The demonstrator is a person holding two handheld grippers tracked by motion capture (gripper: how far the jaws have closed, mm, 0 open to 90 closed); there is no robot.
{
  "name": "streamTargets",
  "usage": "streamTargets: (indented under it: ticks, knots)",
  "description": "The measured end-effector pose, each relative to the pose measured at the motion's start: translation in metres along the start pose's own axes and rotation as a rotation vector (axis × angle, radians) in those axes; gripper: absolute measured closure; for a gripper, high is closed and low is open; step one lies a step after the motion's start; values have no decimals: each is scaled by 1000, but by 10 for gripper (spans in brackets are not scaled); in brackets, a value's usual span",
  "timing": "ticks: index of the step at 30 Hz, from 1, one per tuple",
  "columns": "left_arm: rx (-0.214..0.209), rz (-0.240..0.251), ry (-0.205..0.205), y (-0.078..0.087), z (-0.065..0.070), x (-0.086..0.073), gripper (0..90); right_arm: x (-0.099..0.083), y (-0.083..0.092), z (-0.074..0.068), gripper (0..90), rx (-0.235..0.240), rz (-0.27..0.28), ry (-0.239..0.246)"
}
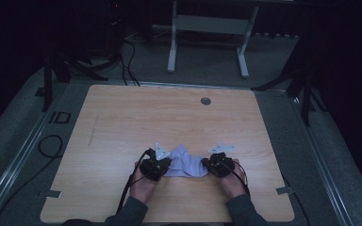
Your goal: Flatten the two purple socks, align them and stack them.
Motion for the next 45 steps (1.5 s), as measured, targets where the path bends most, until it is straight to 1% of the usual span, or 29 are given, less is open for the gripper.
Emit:
streamTargets:
  ticks: [1,3,4,7,11,15,17,19,20,22,24,26,28,29,33,34,36,41,42,45]
  knots:
    - [3,-3,0,4,-1,-2,892,0,0,0,843,0,0,2]
    - [-1,-9,15,9,-3,-8,892,0,0,0,843,1,0,3]
    - [-6,-14,29,11,-4,-13,892,0,0,0,842,-1,-1,5]
    - [2,-25,58,13,-9,-25,891,0,0,0,842,-3,-1,6]
    - [19,-61,54,8,-15,-36,889,0,0,-1,840,-8,2,13]
    - [21,-97,43,1,-15,-45,884,-1,0,0,832,-4,3,7]
    - [24,-97,41,1,-14,-45,872,-1,0,1,818,-5,6,7]
    - [39,-98,37,2,-16,-45,821,-1,0,1,791,-9,8,4]
    - [38,-97,36,2,-16,-45,796,-1,0,2,771,-14,10,4]
    - [36,-85,39,2,-16,-45,754,-1,1,2,720,-23,22,11]
    - [29,-59,37,4,-15,-41,709,1,3,2,681,-25,38,21]
    - [23,-42,24,7,-16,-37,661,3,7,4,647,-7,51,-2]
    - [24,-21,18,11,-20,-34,638,7,11,6,611,26,64,-47]
    - [23,-15,21,14,-24,-33,626,8,12,8,610,32,73,-63]
    - [42,1,46,24,-42,-32,596,11,18,19,589,19,93,-91]
    - [42,1,46,24,-42,-32,589,11,18,19,589,19,93,-91]
    - [46,2,64,28,-49,-34,575,11,19,26,579,11,94,-109]
    - [79,17,80,38,-63,-34,551,7,18,39,564,-5,85,-147]
    - [84,20,84,39,-66,-35,544,6,18,41,562,-3,79,-160]
    - [101,20,105,39,-76,-38,536,6,16,41,553,28,74,-191]
Point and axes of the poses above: each handheld gripper's, and its own axes: y roughly backward along the jaws, x roughly out of its top, z roughly to its right, the point moved 10 cm from there along -y, roughly forward along the jaws, and after that the axes turned 15 degrees about -x, right-handed, at the moved point
